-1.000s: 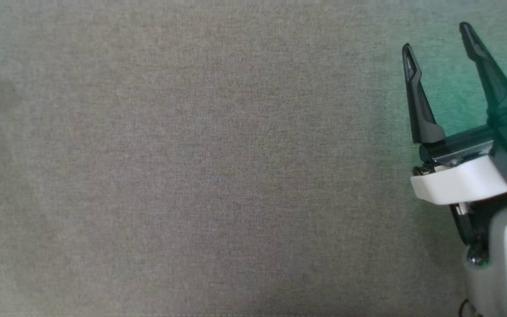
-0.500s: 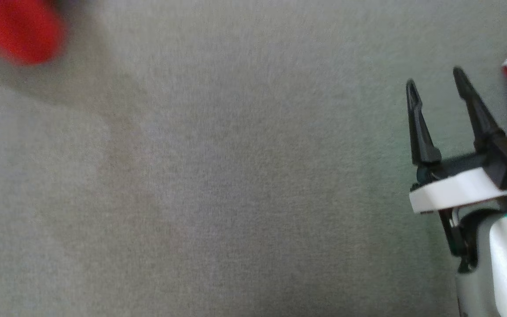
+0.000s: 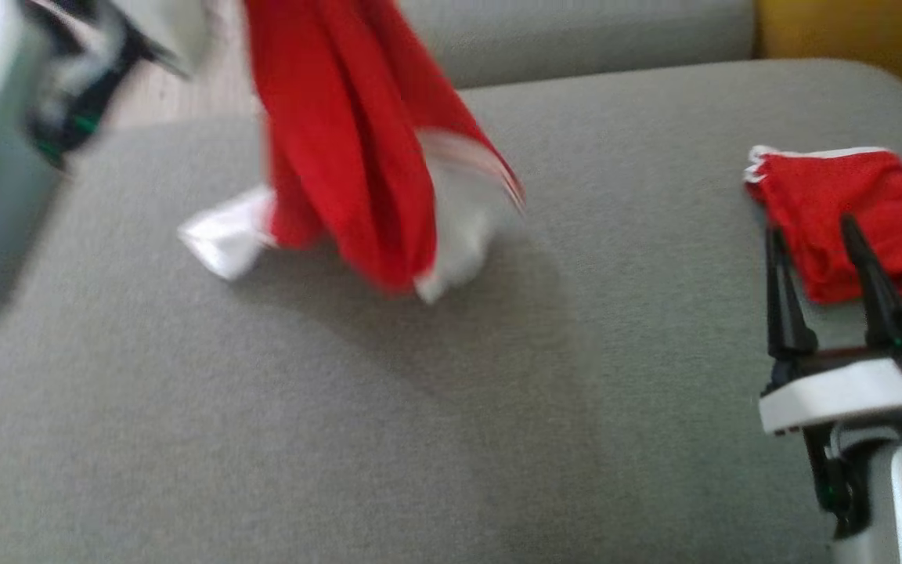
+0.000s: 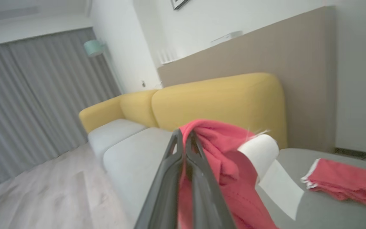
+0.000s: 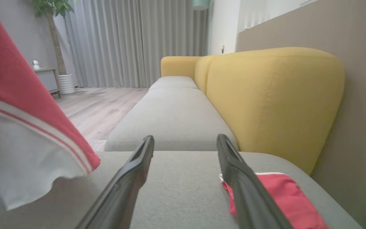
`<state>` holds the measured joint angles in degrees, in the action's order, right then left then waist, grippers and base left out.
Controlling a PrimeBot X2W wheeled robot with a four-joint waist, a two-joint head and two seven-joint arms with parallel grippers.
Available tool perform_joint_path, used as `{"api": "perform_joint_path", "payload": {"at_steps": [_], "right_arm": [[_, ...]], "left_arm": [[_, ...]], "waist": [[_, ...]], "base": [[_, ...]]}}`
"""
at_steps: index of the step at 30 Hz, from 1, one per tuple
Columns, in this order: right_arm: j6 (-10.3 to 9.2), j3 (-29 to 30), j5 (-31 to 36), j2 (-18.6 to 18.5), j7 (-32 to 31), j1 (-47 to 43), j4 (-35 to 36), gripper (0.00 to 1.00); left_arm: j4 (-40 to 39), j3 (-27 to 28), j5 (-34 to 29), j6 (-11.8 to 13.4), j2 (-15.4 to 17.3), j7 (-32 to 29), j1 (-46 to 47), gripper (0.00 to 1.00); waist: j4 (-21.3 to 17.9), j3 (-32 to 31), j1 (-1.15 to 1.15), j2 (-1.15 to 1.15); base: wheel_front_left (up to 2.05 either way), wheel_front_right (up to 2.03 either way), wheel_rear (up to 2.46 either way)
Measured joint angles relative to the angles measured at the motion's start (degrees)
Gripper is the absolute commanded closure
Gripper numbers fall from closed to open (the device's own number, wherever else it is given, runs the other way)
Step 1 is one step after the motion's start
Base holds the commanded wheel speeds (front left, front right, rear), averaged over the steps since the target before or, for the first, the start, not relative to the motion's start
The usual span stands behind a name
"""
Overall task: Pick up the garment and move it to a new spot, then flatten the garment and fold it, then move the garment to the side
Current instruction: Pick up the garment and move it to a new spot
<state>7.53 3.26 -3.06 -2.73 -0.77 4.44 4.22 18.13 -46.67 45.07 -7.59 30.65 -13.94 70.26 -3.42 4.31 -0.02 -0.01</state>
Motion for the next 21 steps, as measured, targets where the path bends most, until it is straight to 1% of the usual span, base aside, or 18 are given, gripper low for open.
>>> {"api": "perform_joint_path", "payload": {"at_steps": [2, 4, 7, 9, 11, 14, 17, 20, 21], "right_arm": [[0.00, 0.83, -0.46, 0.00, 0.51, -1.09, -0.56, 0.00], [0.00, 1.20, -1.08, 0.01, 1.10, -2.47, -1.29, 0.00], [0.00, 1.53, -1.81, 0.02, 1.88, -4.45, -2.31, 0.00], [0.00, 1.53, -1.99, 0.05, 2.32, -5.25, -2.88, 0.00], [0.00, 1.38, -1.99, 0.10, 2.41, -5.22, -3.19, 0.00], [0.00, 0.99, -1.98, 0.10, 2.89, -5.17, -3.36, 0.00], [0.00, 0.18, -1.98, 0.11, 2.98, -5.02, -3.90, 0.00], [0.00, -0.80, -1.98, 0.11, 3.33, -4.84, -4.76, 0.00], [0.00, -1.10, -1.96, 0.11, 3.36, -4.72, -5.13, 0.00]], "left_arm": [[-2.76, -0.51, 0.73, 0.03, -1.66, 1.38, -2.22, 1.00], [-5.54, -1.12, 1.71, 0.71, -2.76, 3.08, -5.66, 1.00], [-7.91, -1.86, 3.01, 2.67, -2.79, 5.52, -13.21, 1.00], [-7.80, -2.66, 3.56, 4.13, -1.86, 6.92, -19.65, 1.00], [-6.69, -3.59, 4.19, 5.31, -0.22, 8.66, -26.38, 1.00], [-3.19, -4.35, 4.61, 6.21, 2.09, 10.81, -34.27, 1.00], [1.00, -4.30, 5.04, 7.25, 3.39, 13.78, -38.38, 1.00], [4.89, -3.85, 4.94, 8.20, 3.47, 17.33, -39.55, 1.00], [5.87, -3.75, 4.39, 8.48, 3.36, 19.09, -39.58, 0.54]], "waist": [[-0.70, -1.13, 0.01, 0.00], [-1.10, -2.03, 0.00, 0.00], [-1.15, -2.55, 0.00, 0.00], [-1.05, -2.41, 0.01, 0.00], [-1.04, -2.05, 0.02, 0.00], [-1.02, -1.13, 0.01, 0.00], [-0.94, 0.22, 0.02, 0.00], [-0.79, 1.66, 0.02, 0.00], [-0.71, 2.08, 0.02, 0.00]], "base": [[0.00, 0.00, 0.00], [0.00, 0.00, 0.00], [0.00, 0.00, 0.00], [0.00, 0.00, 0.00], [0.00, 0.00, 0.00], [0.00, 0.00, 0.00], [0.00, 0.00, 0.00], [0.00, 0.00, 0.00], [0.00, 0.00, 0.00]]}}
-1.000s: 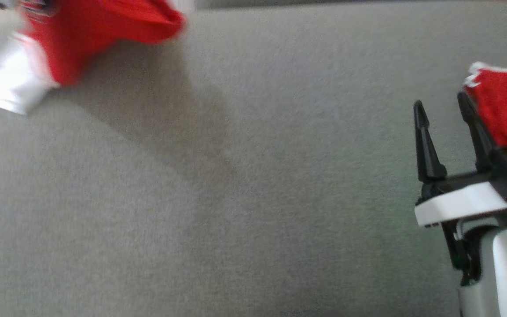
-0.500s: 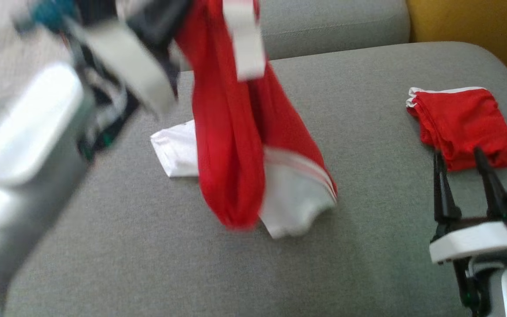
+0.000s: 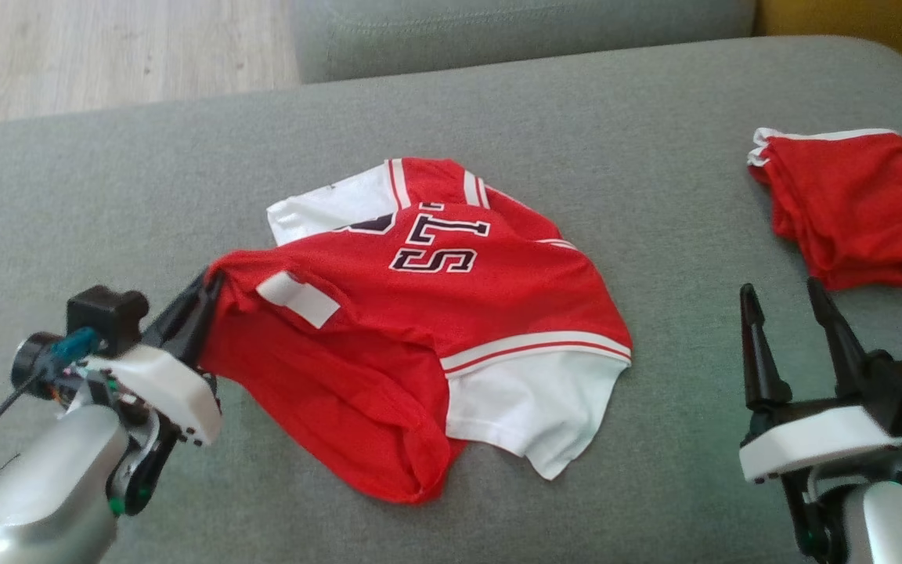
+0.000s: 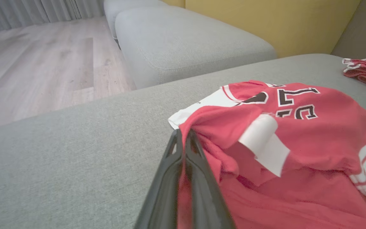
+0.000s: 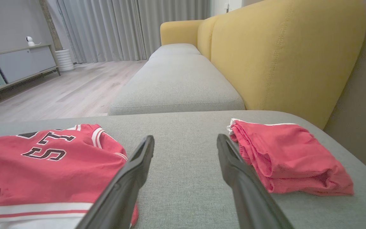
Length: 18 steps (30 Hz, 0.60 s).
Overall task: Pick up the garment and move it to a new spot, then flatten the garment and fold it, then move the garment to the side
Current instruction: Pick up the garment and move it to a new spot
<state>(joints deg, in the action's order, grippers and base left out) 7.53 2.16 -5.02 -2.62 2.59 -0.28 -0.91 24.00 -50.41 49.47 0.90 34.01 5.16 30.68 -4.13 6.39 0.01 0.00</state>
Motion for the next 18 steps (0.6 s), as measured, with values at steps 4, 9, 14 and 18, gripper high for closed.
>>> {"api": "perform_joint_path", "payload": {"at_steps": [4, 9, 14, 18], "right_arm": [[0.00, -0.81, 0.20, 0.00, 0.10, 1.32, -1.53, 0.00], [0.00, -1.40, 1.45, 0.00, 0.27, 2.28, -2.26, 0.00], [0.00, -1.43, 1.59, 0.00, 0.25, 1.93, -2.99, 0.00], [0.00, -1.47, 1.58, 0.00, 0.26, 0.67, -3.26, 0.00]], "left_arm": [[2.56, 1.19, -0.40, 1.21, -1.69, 4.80, -0.12, 0.00], [2.79, 3.39, 1.16, 2.91, -3.38, 7.14, -1.85, 0.00], [-0.68, 6.59, 2.47, 6.62, -4.49, 8.61, -7.05, 0.00], [-6.24, 9.96, 2.21, 9.93, -6.19, 9.11, -14.47, 0.00]], "waist": [[0.75, 0.80, 0.00, 0.00], [1.82, -0.48, 0.00, 0.00], [3.18, -3.09, -0.01, 0.00], [4.65, -5.23, -0.01, 0.00]], "base": [[0.00, 0.00, 0.00], [0.00, 0.00, 0.00], [0.00, 0.00, 0.00], [0.00, 0.00, 0.00]]}}
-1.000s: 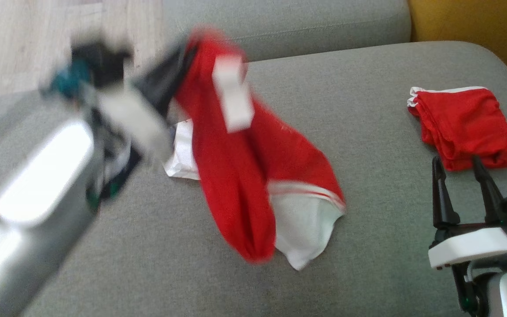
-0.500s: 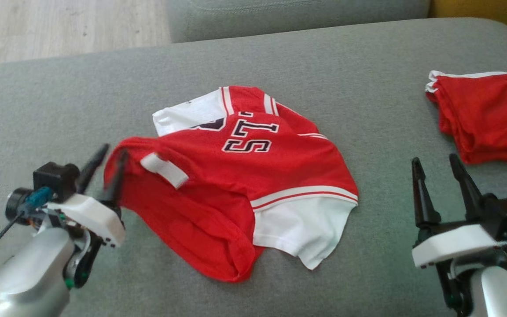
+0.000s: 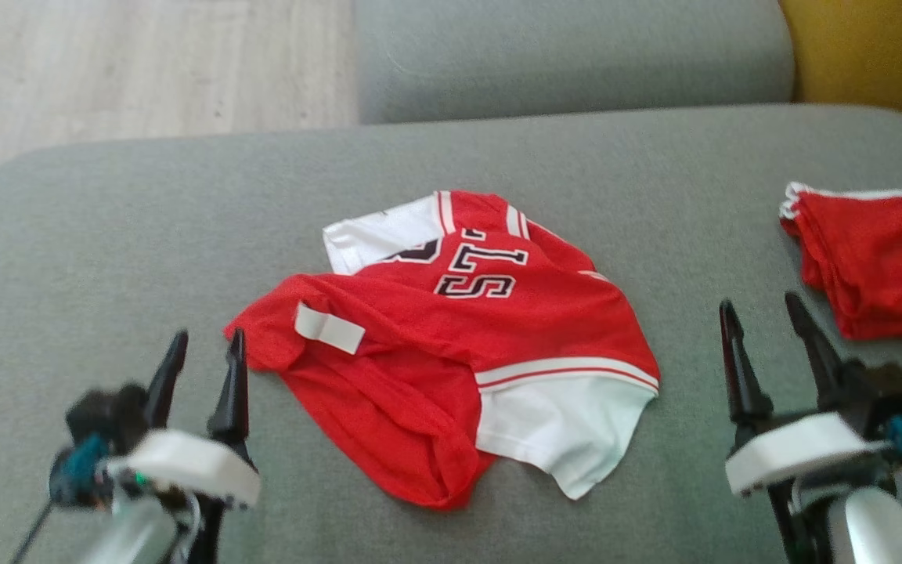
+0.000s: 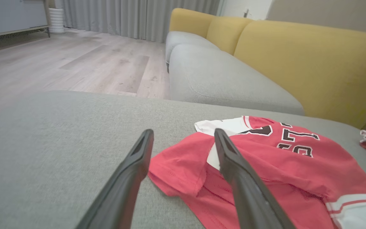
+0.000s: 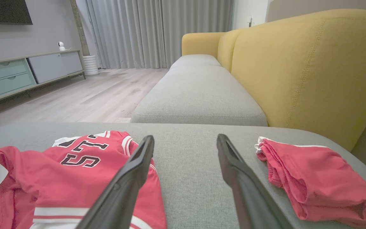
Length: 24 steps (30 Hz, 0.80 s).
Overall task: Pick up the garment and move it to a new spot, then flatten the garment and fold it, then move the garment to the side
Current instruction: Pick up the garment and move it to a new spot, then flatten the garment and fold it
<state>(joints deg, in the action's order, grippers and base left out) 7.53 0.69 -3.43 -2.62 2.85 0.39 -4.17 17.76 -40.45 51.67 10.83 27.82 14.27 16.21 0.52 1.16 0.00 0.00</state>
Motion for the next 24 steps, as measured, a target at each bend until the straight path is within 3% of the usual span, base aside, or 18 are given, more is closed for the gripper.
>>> {"api": "perform_joint_path", "payload": {"at_steps": [7, 14, 24], "right_arm": [[0.00, 0.65, -0.30, 0.03, 0.77, -6.23, 0.08, 0.00], [0.00, 0.86, -2.27, 0.07, 2.86, -10.90, 0.54, 0.00], [0.00, -0.54, -3.63, 0.13, 5.23, -12.77, -1.85, 0.00]], "left_arm": [[-10.50, 10.16, -5.68, 5.35, -4.27, 0.01, -14.61, 0.00], [-13.76, 11.62, -10.85, 5.81, -5.77, 0.01, -23.13, 0.00], [-14.12, 12.76, -12.40, 4.69, -8.22, 0.01, -23.88, 0.00]], "waist": [[2.56, -2.50, -0.01, 0.00], [3.38, -3.51, 0.00, 0.00], [3.83, -4.44, 0.00, 0.00]], "base": [[0.00, 0.00, 0.00], [0.00, 0.00, 0.00], [0.00, 0.00, 0.00]]}}
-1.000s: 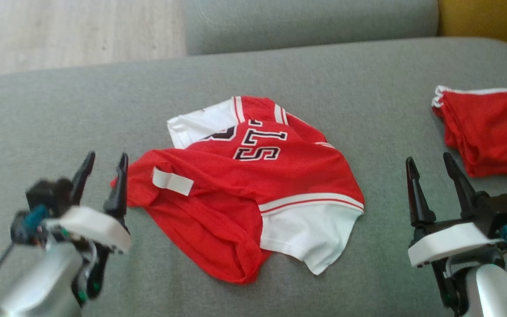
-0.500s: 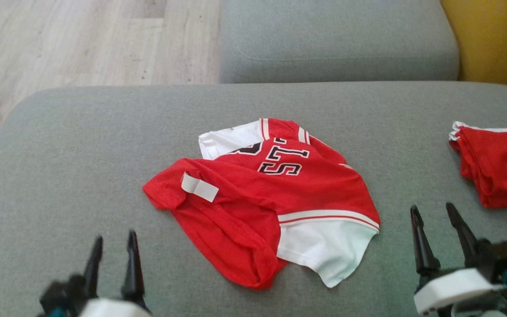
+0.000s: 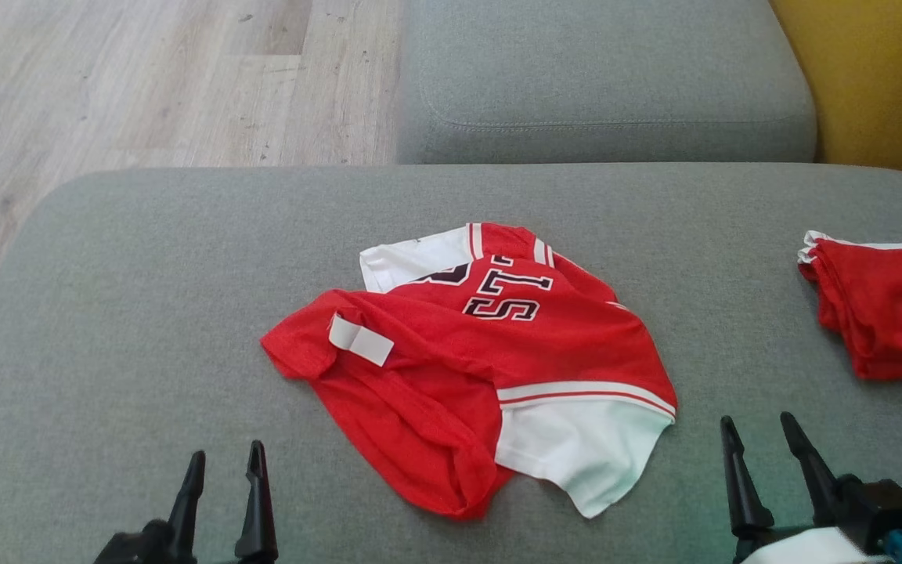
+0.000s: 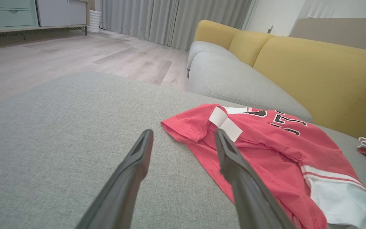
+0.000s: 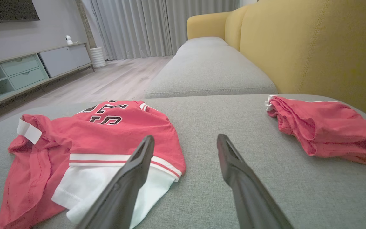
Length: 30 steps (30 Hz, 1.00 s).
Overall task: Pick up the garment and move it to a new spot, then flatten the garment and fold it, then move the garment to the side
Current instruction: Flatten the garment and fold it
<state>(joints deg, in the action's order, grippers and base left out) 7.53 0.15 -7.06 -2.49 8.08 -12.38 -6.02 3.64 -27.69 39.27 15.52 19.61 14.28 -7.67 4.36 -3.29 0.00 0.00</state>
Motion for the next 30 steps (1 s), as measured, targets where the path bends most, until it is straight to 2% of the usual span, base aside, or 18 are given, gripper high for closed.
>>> {"api": "perform_joint_path", "payload": {"at_steps": [20, 25, 30], "right_arm": [[0.00, -0.42, 0.22, 0.01, -0.12, 0.14, -1.98, 0.00], [0.00, -0.07, 2.55, 0.01, -2.44, 1.99, -3.37, 0.00], [0.00, 0.55, 5.55, 0.01, -6.82, 8.48, -5.99, 0.00]], "left_arm": [[2.08, 0.00, -0.51, -1.41, -0.65, 0.00, 0.04, 0.00], [2.12, -0.01, -0.52, -1.41, -0.69, 0.00, 0.15, 0.00], [2.14, -0.03, -0.52, -1.43, -0.81, 0.00, 0.27, 0.00]], "waist": [[0.53, 0.24, 0.00, 0.00], [0.84, 0.99, 0.00, 0.00], [1.69, 1.90, 0.00, 0.00]], "base": [[0.00, 0.00, 0.00], [0.00, 0.00, 0.00], [0.00, 0.00, 0.00]]}}
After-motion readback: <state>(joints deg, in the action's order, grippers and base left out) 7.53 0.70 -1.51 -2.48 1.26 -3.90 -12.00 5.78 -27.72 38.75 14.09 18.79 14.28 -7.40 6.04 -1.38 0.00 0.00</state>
